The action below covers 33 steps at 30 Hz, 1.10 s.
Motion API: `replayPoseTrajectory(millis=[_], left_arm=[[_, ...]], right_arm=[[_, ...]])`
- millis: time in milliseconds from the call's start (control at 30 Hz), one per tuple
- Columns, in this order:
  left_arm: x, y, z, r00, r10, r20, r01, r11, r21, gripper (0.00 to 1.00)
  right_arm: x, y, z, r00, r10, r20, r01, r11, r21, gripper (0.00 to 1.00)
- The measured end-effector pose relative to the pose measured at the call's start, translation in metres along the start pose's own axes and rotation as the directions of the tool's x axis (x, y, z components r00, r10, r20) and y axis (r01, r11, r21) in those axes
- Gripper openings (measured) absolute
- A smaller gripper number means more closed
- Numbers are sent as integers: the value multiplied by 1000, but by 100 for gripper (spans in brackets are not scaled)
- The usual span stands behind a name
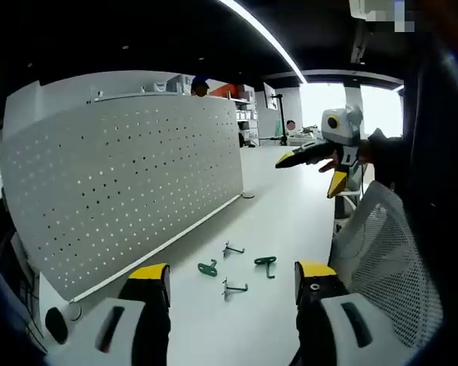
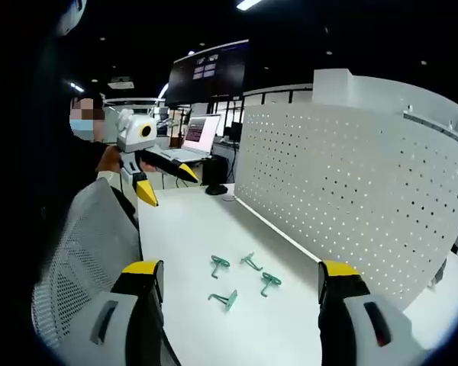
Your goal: Insert the hook assembly into the mounting plate slot until the hook locks in place.
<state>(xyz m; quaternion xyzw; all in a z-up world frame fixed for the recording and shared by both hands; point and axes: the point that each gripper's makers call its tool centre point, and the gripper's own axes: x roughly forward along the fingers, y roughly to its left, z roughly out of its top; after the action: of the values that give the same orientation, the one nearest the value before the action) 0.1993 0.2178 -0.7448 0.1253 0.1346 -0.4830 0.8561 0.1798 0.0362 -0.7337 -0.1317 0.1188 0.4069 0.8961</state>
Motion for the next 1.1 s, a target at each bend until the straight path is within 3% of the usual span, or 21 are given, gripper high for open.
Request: replayPoseTrajectory(millis=[1100], left_arm=[[-6, 1, -4, 1000, 13, 1, -13, 1000, -6, 68]], right_arm=[[2, -3, 2, 1000, 5, 13, -5, 1000, -6, 80]])
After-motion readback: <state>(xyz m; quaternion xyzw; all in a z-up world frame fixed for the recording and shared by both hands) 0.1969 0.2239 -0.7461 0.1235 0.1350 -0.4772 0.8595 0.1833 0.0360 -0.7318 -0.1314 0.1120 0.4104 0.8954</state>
